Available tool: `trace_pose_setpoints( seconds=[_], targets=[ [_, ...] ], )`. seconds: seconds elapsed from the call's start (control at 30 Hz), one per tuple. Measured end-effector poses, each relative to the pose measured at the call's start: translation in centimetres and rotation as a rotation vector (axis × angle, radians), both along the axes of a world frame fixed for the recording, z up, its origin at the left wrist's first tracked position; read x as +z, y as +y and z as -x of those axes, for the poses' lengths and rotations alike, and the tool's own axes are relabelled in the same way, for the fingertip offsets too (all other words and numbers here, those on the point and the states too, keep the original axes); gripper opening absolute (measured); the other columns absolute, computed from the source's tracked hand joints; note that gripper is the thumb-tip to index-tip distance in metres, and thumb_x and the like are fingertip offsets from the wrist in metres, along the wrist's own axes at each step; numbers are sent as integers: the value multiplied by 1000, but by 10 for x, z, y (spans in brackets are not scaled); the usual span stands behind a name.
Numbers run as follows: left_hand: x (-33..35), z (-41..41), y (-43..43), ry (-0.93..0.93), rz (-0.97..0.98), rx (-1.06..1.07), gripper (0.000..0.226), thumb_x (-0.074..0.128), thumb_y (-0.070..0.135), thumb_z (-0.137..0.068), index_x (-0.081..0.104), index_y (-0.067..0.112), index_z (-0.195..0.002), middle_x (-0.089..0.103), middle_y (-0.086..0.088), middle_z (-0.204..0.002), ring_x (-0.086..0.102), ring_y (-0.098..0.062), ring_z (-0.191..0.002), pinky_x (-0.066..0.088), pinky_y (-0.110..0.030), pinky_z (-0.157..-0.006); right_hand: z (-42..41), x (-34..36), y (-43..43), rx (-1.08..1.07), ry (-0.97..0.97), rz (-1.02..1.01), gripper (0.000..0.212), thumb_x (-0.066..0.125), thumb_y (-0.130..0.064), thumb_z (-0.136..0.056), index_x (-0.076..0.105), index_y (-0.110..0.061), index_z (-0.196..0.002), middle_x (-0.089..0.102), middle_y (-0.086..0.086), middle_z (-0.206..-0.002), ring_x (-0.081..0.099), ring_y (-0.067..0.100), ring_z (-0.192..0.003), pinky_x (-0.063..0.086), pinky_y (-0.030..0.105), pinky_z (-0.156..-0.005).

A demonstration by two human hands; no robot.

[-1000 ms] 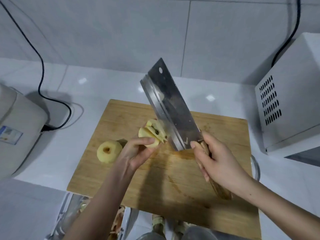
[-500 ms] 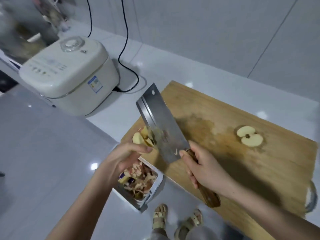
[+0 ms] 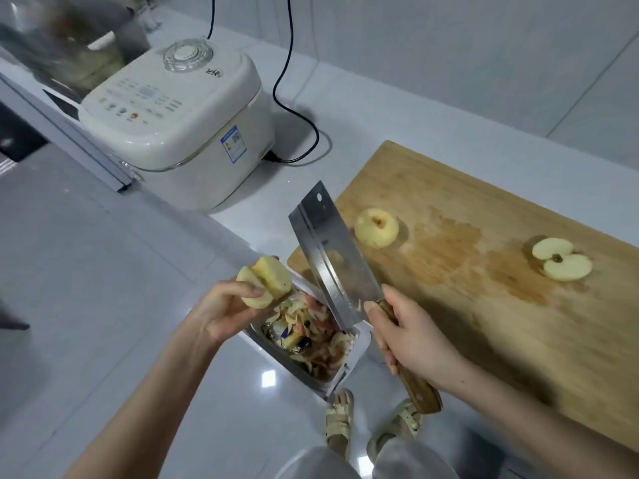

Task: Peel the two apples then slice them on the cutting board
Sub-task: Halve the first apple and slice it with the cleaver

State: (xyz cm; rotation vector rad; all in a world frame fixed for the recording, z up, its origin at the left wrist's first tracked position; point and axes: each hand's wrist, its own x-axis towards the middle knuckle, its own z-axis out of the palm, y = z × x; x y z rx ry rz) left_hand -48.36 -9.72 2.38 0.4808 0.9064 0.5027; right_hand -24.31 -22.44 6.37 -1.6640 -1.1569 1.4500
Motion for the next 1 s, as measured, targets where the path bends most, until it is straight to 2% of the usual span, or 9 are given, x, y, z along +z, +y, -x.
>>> trace_pose_setpoints(
  seconds=[0.1,0.2,0.3,0.47,0.6,0.7,0.77,0.87,1.0],
  targets=[
    [2,-21,5,-145,160,51,68,92,9,-34,71,0,-99,63,-23,-108,63,-39,-99,45,-46,-93,-9,6,1,-71,1,-11,17,44,-25,-98,47,-21,-82,45,7,-59,43,16,-44,43,29,-43],
    [10,-54,8,-249,316,26,73,88,16,-54,58,0,-118,59,-26,-116,62,-41,-103,56,-51,-79,-25,13,-1,-134,-25,-43,16,44,-27,-98,49,-17,-86,46,7,-56,44,20,-43,43,29,-43],
    [11,-90,14,-166,367,-66,62,63,35,-77,50,-1,-125,60,-27,-110,66,-39,-92,59,-46,-69,-44,17,-7,-202,-53,-53,12,43,-27,-97,52,-19,-93,47,0,-54,45,17,-41,42,28,-41],
    [10,-153,16,-91,388,-225,62,51,49,-82,53,3,-123,65,-23,-98,68,-34,-78,60,-35,-61,-76,25,-25,-337,-75,-87,13,43,-25,-98,51,-18,-90,47,1,-53,44,19,-38,41,30,-39],
    [8,-203,8,-22,416,-161,50,58,36,-83,54,2,-120,63,-23,-106,63,-38,-95,60,-43,-62,-101,27,-42,-422,-54,-96,13,43,-23,-98,53,-15,-98,47,4,-53,43,17,-37,40,27,-36],
    [8,-232,-2,-53,430,-158,43,52,19,-85,52,-6,-119,63,-29,-108,64,-41,-96,56,-53,-77,-119,28,-52,-493,28,-102,13,43,-23,-98,55,-22,-91,45,0,-49,42,17,-36,39,26,-35],
    [6,-248,-7,-13,427,-205,43,46,22,-88,52,-4,-122,62,-28,-112,64,-39,-96,56,-44,-80,-132,28,-58,-515,29,-131,15,44,-23,-97,54,-26,-87,45,2,-50,42,18,-35,39,27,-35],
    [2,-271,-12,153,352,-325,42,44,32,-90,55,7,-123,62,-19,-111,65,-27,-83,41,-26,-63,-152,23,-67,-482,-216,-231,17,47,-23,-96,52,-31,-81,43,-1,-50,42,17,-38,35,28,-39],
    [-8,-293,-22,166,355,-179,31,48,9,-93,51,-2,-122,54,-22,-122,57,-30,-103,50,-39,-72,-161,8,-77,-316,-685,-341,22,49,-27,-91,34,-26,-75,33,-8,-47,35,10,-41,26,25,-43]
  ],
)
